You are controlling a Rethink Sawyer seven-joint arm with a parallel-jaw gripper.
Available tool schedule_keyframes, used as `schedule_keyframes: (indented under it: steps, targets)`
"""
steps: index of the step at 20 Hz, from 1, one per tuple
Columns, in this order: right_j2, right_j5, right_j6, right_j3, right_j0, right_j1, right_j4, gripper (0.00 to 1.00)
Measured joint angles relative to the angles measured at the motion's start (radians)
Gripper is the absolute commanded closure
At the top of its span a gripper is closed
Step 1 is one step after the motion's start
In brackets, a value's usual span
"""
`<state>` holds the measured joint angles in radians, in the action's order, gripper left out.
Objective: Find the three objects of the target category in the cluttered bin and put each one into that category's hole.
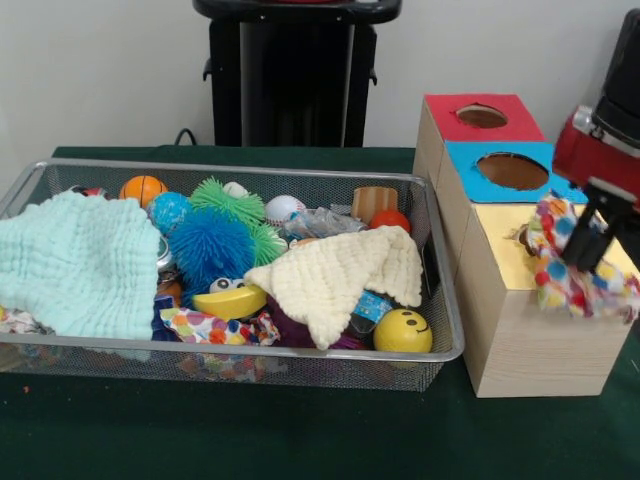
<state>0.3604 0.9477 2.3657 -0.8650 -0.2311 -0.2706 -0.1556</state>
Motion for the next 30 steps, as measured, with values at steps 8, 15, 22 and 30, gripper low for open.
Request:
schedule_keyframes:
  steps: [8,15,22,30]
  targets:
    - [-0.004,-0.165,0.000,-0.001,0.000,0.003,-0.022,1.00]
    - [-0.004,-0.074,0.000,-0.001,0.000,0.005,-0.034,1.00]
    - [-0.003,-0.048,0.000,-0.001,-0.003,0.007,-0.034,1.00]
    - [-0.003,-0.186,0.000,-0.001,-0.011,0.007,-0.031,1.00]
